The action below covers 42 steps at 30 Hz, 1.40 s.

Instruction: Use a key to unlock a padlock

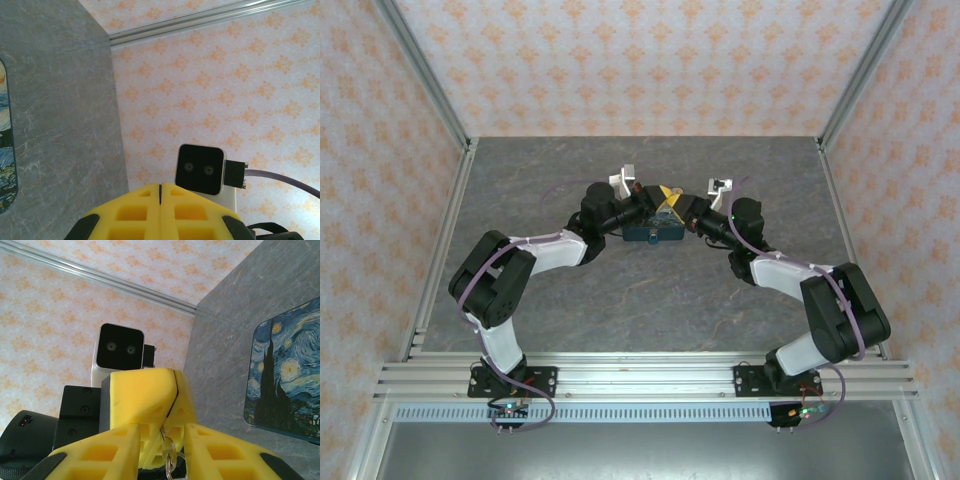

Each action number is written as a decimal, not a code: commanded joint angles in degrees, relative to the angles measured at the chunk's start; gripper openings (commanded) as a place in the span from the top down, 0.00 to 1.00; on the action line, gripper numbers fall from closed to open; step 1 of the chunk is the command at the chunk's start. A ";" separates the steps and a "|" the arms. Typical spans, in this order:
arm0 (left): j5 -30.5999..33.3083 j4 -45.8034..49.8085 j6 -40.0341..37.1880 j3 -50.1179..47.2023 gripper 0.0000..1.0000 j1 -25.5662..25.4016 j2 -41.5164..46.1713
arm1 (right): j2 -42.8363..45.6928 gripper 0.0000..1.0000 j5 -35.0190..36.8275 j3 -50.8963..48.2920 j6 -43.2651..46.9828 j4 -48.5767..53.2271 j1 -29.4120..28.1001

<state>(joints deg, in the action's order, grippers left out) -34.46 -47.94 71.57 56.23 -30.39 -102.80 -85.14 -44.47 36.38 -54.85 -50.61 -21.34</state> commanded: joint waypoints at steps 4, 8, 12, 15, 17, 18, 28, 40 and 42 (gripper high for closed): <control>0.35 -0.73 -0.91 2.12 1.00 -0.42 -0.38 | -1.96 0.74 -1.02 0.89 -1.87 -6.08 -0.22; 0.55 -0.64 -0.91 2.20 1.00 -0.41 -0.42 | -2.16 0.76 -0.67 0.03 -2.28 -6.89 -0.33; 0.44 -0.66 -0.82 2.31 1.00 -0.37 -0.47 | -2.11 0.81 -0.45 -0.60 -2.40 -7.18 -0.33; 0.53 -0.74 -0.82 2.28 1.00 -0.38 -0.47 | -2.23 0.83 -0.28 -0.87 -2.71 -7.44 -0.35; 0.71 -0.85 -0.75 2.19 1.00 -0.37 -0.47 | -2.56 0.86 -0.31 -0.96 -3.16 -8.11 -0.30; 0.75 -0.82 -0.69 2.19 1.00 -0.38 -0.47 | -2.66 0.87 -0.28 -1.12 -3.43 -8.49 -0.36; 0.90 -1.18 -0.48 2.24 1.00 -0.45 -0.56 | -3.51 1.00 0.79 -2.01 -4.95 -10.59 -0.29; 2.38 -2.37 -0.38 -0.42 1.00 -0.55 1.33 | -5.14 1.00 7.02 -3.85 -8.43 -11.35 -0.19; 2.54 -2.33 -0.47 -0.64 1.00 -0.63 1.44 | -5.04 1.00 7.88 -4.19 -8.60 -11.19 -0.05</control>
<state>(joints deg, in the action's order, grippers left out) -32.42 -47.55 71.59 56.05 -30.68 -102.94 -89.38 -40.91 33.63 -62.72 -60.53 -21.96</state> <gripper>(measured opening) 0.044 0.042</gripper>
